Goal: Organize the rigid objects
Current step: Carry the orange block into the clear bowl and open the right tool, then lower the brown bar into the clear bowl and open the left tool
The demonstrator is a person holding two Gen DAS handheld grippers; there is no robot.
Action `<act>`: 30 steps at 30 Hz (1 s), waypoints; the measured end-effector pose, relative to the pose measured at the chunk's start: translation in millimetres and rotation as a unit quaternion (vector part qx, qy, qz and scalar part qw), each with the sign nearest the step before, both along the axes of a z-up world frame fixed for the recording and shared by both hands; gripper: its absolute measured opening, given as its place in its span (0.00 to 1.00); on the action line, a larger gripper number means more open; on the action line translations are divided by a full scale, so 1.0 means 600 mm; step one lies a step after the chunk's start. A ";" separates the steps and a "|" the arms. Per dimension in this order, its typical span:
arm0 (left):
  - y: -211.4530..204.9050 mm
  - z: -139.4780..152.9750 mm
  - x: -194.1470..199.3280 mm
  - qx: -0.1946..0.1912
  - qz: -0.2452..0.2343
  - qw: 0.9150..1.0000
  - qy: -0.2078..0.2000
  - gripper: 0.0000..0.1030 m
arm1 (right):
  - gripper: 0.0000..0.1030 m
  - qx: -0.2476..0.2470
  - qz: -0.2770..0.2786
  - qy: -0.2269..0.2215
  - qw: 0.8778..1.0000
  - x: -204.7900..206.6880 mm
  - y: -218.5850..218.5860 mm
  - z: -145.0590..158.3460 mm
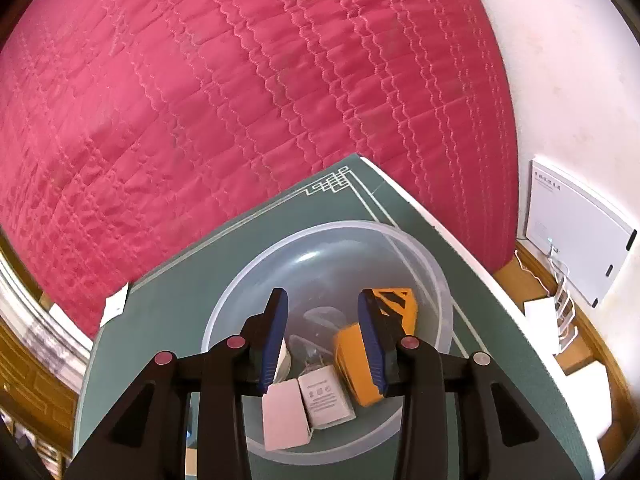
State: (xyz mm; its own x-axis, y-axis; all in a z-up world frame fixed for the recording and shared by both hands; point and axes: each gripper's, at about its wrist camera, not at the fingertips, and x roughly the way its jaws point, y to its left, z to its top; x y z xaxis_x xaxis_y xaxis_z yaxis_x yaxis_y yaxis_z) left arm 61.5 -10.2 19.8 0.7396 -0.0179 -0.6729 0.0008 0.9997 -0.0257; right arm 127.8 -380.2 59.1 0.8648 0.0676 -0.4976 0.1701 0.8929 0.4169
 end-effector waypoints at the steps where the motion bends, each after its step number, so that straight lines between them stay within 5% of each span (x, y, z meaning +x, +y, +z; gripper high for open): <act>1: -0.001 0.001 -0.001 0.000 0.000 1.000 -0.001 0.14 | 0.37 0.001 -0.003 0.000 1.000 0.000 -0.002 -0.001; 15: -0.072 0.045 0.001 -0.024 -0.064 0.998 -0.003 0.14 | 0.37 -0.021 -0.051 0.000 0.998 0.001 -0.006 -0.015; 30: -0.238 0.096 0.065 -0.035 -0.190 0.981 -0.010 0.14 | 0.38 -0.010 -0.067 -0.013 0.998 -0.008 -0.025 -0.005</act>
